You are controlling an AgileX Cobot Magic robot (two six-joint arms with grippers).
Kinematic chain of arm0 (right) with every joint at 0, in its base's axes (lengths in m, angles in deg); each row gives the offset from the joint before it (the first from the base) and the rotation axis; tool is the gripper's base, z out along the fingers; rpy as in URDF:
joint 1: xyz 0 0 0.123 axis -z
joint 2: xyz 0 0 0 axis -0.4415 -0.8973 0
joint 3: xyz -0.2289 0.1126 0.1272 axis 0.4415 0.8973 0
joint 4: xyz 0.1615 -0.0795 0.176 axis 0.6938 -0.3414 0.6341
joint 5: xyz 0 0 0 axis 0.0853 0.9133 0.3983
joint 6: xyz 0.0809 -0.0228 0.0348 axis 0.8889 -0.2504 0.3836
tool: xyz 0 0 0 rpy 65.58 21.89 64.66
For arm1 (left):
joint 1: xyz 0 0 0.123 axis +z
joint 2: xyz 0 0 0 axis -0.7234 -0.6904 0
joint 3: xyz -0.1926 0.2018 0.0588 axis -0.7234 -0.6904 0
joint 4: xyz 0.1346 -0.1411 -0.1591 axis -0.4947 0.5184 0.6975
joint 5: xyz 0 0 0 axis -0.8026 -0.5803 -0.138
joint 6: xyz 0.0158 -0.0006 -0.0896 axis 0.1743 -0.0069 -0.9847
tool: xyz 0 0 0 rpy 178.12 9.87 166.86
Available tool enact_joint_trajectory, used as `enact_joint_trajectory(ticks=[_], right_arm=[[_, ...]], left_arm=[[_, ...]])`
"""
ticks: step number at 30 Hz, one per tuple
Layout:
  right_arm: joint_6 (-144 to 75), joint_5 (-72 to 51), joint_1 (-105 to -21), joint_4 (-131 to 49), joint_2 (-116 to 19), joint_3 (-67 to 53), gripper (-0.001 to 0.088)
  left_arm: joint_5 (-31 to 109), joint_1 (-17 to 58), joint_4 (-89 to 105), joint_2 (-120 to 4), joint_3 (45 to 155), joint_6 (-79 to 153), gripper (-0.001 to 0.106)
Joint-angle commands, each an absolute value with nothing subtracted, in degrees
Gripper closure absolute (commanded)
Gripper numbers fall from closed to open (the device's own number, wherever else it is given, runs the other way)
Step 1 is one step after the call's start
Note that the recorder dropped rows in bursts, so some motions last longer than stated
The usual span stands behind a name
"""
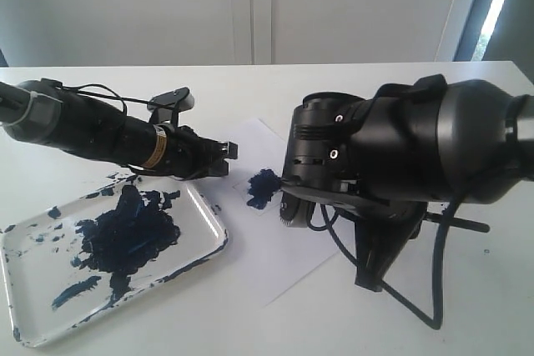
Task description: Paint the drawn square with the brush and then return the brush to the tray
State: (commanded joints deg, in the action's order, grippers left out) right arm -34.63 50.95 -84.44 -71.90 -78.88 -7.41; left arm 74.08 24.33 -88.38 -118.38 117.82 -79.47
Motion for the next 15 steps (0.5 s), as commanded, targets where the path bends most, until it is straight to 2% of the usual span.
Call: enact_joint_trajectory(ticks=[15], right_arm=[[-37.1,51.0,-89.7,-69.4,-78.9,-7.4,0.0868]], left_arm=[[75.0,24.4,-88.0,-118.4,119.7,-79.5,0.105]])
